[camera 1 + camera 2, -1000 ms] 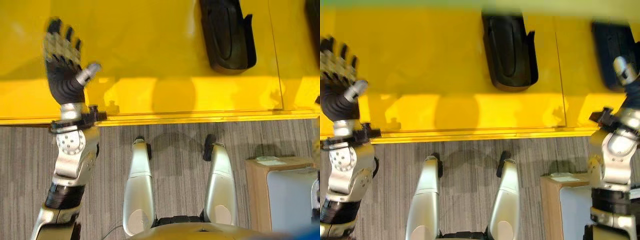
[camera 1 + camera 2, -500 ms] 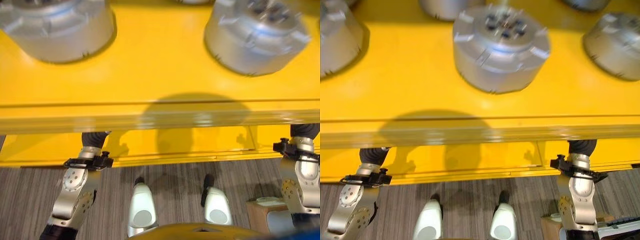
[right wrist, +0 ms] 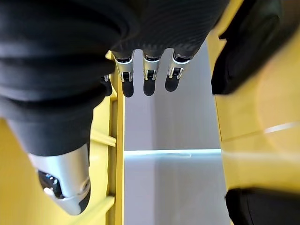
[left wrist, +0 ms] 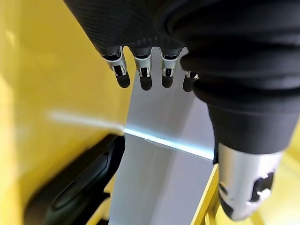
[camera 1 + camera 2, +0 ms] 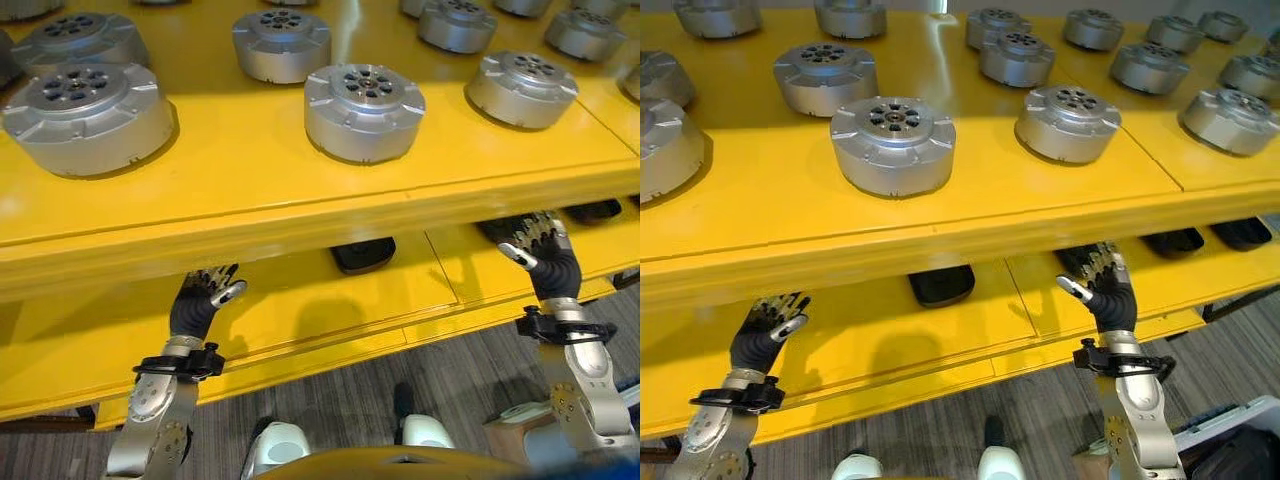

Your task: Move parts from the plastic box to the shelf.

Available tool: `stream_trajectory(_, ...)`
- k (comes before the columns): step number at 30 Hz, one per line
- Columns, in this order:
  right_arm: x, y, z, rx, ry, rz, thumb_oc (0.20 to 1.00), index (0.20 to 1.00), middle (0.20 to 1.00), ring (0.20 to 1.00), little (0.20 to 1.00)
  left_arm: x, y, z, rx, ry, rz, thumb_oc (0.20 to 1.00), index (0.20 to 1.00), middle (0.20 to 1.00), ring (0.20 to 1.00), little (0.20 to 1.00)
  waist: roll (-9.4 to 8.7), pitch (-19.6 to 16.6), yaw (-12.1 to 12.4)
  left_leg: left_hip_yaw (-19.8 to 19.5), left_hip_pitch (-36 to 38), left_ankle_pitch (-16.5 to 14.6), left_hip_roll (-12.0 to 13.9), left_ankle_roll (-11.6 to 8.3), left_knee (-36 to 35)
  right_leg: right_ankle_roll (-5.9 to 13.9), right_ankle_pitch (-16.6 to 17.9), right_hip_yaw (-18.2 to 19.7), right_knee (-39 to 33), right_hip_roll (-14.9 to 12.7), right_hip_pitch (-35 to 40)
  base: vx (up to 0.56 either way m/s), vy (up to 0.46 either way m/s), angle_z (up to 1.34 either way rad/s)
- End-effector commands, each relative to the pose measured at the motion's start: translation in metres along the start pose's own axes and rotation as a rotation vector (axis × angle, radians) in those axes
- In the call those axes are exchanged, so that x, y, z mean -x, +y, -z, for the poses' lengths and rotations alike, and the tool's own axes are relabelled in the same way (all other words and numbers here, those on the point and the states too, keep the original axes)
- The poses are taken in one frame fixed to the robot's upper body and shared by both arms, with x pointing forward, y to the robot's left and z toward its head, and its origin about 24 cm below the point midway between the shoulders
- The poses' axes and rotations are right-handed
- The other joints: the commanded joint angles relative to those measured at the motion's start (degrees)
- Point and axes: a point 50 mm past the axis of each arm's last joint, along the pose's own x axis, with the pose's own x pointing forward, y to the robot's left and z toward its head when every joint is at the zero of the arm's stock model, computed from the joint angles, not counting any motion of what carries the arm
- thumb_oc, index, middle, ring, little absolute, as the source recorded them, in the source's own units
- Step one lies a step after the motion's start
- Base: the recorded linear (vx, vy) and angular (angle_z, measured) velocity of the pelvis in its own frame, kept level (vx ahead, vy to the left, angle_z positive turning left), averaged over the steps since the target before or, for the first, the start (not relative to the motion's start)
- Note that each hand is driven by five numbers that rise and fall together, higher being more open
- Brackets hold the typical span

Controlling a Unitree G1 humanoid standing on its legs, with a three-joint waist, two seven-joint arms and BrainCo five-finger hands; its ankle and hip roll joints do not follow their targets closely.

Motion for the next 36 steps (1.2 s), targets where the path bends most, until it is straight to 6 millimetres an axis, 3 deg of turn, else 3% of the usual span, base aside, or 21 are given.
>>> stream_trajectory(1,-0.01,-0.01,-0.026,0.003,-0.122,0.035,1.0,1.0,1.0,1.0,1.0,-0.002,-0.006,-0.012,-0.029,-0.064,0.052,1.0,1.0,1.0,1.0,1.0,2.17,-0.28,-0.6,3.51,1.91,10.9,1.37,3.27,-9.54,3.91,-3.49,-1.61,4.85,-3.78,2.86,0.02,0.099,0.15)
stream_trajectory(3,-0.008,-0.011,-0.023,-0.005,-0.108,0.048,1.0,1.0,1.0,1.0,1.0,-0.001,-0.006,-0.011,-0.036,-0.056,0.051,1.0,1.0,1.0,1.0,1.0,2.19,-0.58,-0.77,4.2,2.33,10.61,1.17,3.31,-9.55,4.21,-2.98,-1.85,4.18,-4.34,3.43,0.01,0.12,0.1)
stream_trajectory(5,-0.01,-0.006,-0.015,-0.023,-0.078,0.049,1.0,1.0,1.0,1.0,1.0,0.0,-0.003,-0.011,-0.068,-0.049,0.035,1.0,1.0,1.0,1.0,1.0,1.69,-1.33,-0.79,7.01,3.08,8.01,-1.29,4.47,-7.95,5.63,0.87,-1.16,2.23,-7.07,3.79,-0.03,0.239,-0.05)
stream_trajectory(7,-0.01,-0.005,-0.014,-0.029,-0.074,0.048,1.0,1.0,1.0,1.0,1.0,0.0,-0.001,-0.013,-0.077,-0.055,0.026,1.0,1.0,1.0,1.0,1.0,1.47,-1.17,-0.7,7.71,2.95,7.38,-1.94,4.82,-7.0,5.91,1.61,-0.62,2.3,-7.59,3.45,-0.04,0.144,-0.28)
stream_trajectory(10,-0.011,-0.002,-0.013,-0.06,-0.076,0.051,1.0,1.0,1.0,1.0,1.0,-0.001,0.002,-0.02,-0.11,-0.085,0.013,1.0,1.0,1.0,1.0,1.0,0.52,-0.37,-0.72,9.54,1.64,4.32,-4.78,6.15,-2.0,7.0,4.61,0.9,2.58,-9.85,2.66,-0.07,0.21,-0.11)
stream_trajectory(11,-0.009,-0.004,-0.014,-0.079,-0.083,0.069,1.0,1.0,1.0,1.0,1.0,-0.005,0.004,-0.025,-0.142,-0.108,0.019,1.0,1.0,1.0,1.0,1.0,0.03,0.48,-1.17,10.53,-0.55,1.96,-6.5,6.81,2.52,7.15,5.51,0.98,2.4,-11.74,2.64,-0.08,0.218,-0.14)
stream_trajectory(13,-0.009,-0.004,-0.014,-0.079,-0.083,0.069,1.0,1.0,1.0,1.0,1.0,-0.005,0.004,-0.025,-0.143,-0.108,0.019,1.0,1.0,1.0,1.0,1.0,0.02,0.42,-1.18,10.51,-0.83,1.77,-6.58,6.87,2.93,7.21,5.55,0.98,2.36,-11.8,2.59,-0.05,0.122,0.0)
stream_trajectory(16,-0.006,-0.006,-0.017,-0.097,-0.107,0.1,1.0,1.0,1.0,1.0,1.0,-0.013,0.0,-0.033,-0.197,-0.14,0.047,1.0,1.0,1.0,1.0,1.0,-0.7,1.65,-2.49,12.41,-3.73,-0.99,-9.61,8.96,6.85,7.26,12.39,2.92,1.5,-14.13,0.37,-0.1,0.267,0.07)
stream_trajectory(19,-0.008,-0.003,-0.016,-0.123,-0.112,0.102,1.0,1.0,1.0,1.0,1.0,-0.02,-0.006,-0.041,-0.221,-0.185,0.068,1.0,1.0,1.0,1.0,1.0,-0.52,2.9,-3.35,14.82,-4.2,-1.29,-10.02,9.97,6.41,6.77,17.53,1.97,0.52,-14.98,-3.03,-0.1,0.231,-0.14)
stream_trajectory(20,-0.014,0.003,-0.016,-0.13,-0.117,0.073,1.0,1.0,1.0,1.0,1.0,-0.023,-0.01,-0.046,-0.225,-0.222,0.073,1.0,1.0,1.0,1.0,1.0,0.86,4.79,-3.34,16.75,-2.86,-0.81,-8.43,10.26,4.97,6.48,16.14,-1.98,1.89,-13.84,-5.16,-0.11,0.219,-0.68)
stream_trajectory(21,-0.014,0.003,-0.016,-0.131,-0.118,0.073,1.0,1.0,1.0,1.0,1.0,-0.024,-0.009,-0.047,-0.225,-0.223,0.073,1.0,1.0,1.0,1.0,1.0,0.58,4.68,-3.43,16.78,-2.99,-0.41,-8.74,10.29,4.68,6.5,16.28,-1.85,1.88,-14.15,-5.44,-0.13,0.255,-1.22)
stream_trajectory(22,-0.016,0.006,-0.017,-0.129,-0.122,0.057,1.0,1.0,1.0,1.0,1.0,-0.025,-0.01,-0.047,-0.219,-0.227,0.071,1.0,1.0,1.0,1.0,1.0,1.23,5.42,-2.99,18.06,-2.25,0.32,-8.04,10.7,3.69,6.46,13.9,-5.16,3.79,-13.91,-5.44,-0.11,0.179,-1.28)
stream_trajectory(24,-0.019,0.01,-0.019,-0.141,-0.13,0.034,1.0,1.0,1.0,1.0,1.0,-0.023,-0.009,-0.047,-0.204,-0.224,0.061,1.0,1.0,1.0,1.0,1.0,2.31,5.81,-1.82,20.89,-1.47,0.96,-6.65,11.32,2.49,5.35,9.37,-11.39,7.43,-14.75,-3.38,-0.13,0.17,-1.19)
stream_trajectory(25,-0.02,0.012,-0.02,-0.143,-0.131,0.022,1.0,1.0,1.0,1.0,1.0,-0.022,-0.009,-0.048,-0.2,-0.226,0.062,1.0,1.0,1.0,1.0,1.0,2.22,5.52,-1.19,23.02,-1.4,1.3,-5.65,11.22,2.04,5.27,8.74,-14.06,8.59,-15.92,-1.58,-0.13,0.031,-1.31)
stream_trajectory(31,-0.02,0.004,-0.028,-0.114,-0.162,0.048,1.0,1.0,1.0,1.0,1.0,-0.018,-0.009,-0.05,-0.206,-0.227,0.056,1.0,1.0,1.0,1.0,1.0,-0.27,7.29,-0.19,26.28,-4.13,-1.07,-2.86,9.87,7.76,6.8,8.09,-16.49,8.91,-16.71,-0.37,-0.04,-0.116,-0.92)
stream_trajectory(34,-0.021,0.003,-0.029,-0.105,-0.16,0.052,1.0,1.0,1.0,1.0,1.0,-0.02,-0.008,-0.051,-0.199,-0.233,0.052,1.0,1.0,1.0,1.0,1.0,-1.0,8.23,-1.27,27.12,-3.26,-0.22,-0.78,8.84,6.74,7.42,8.43,-14.09,11.51,-15.12,-3.3,0.07,-0.21,-0.5)
stream_trajectory(35,-0.019,-0.002,-0.032,-0.097,-0.174,0.061,1.0,1.0,1.0,1.0,1.0,-0.017,-0.007,-0.05,-0.182,-0.226,0.043,1.0,1.0,1.0,1.0,1.0,-0.81,8.31,-1.63,27.27,-1.88,-0.24,0.78,7.97,5.46,7.41,5.93,-14.96,11.27,-14.04,-2.92,0.06,-0.173,-0.42)
stream_trajectory(36,-0.019,-0.002,-0.032,-0.097,-0.174,0.06,1.0,1.0,1.0,1.0,1.0,-0.016,-0.007,-0.05,-0.18,-0.225,0.043,1.0,1.0,1.0,1.0,1.0,-1.05,8.56,-1.62,27.88,-1.84,0.92,0.7,8.05,5.05,6.79,6.43,-15.26,11.03,-14.19,-2.98,0.1,-0.244,-0.74)
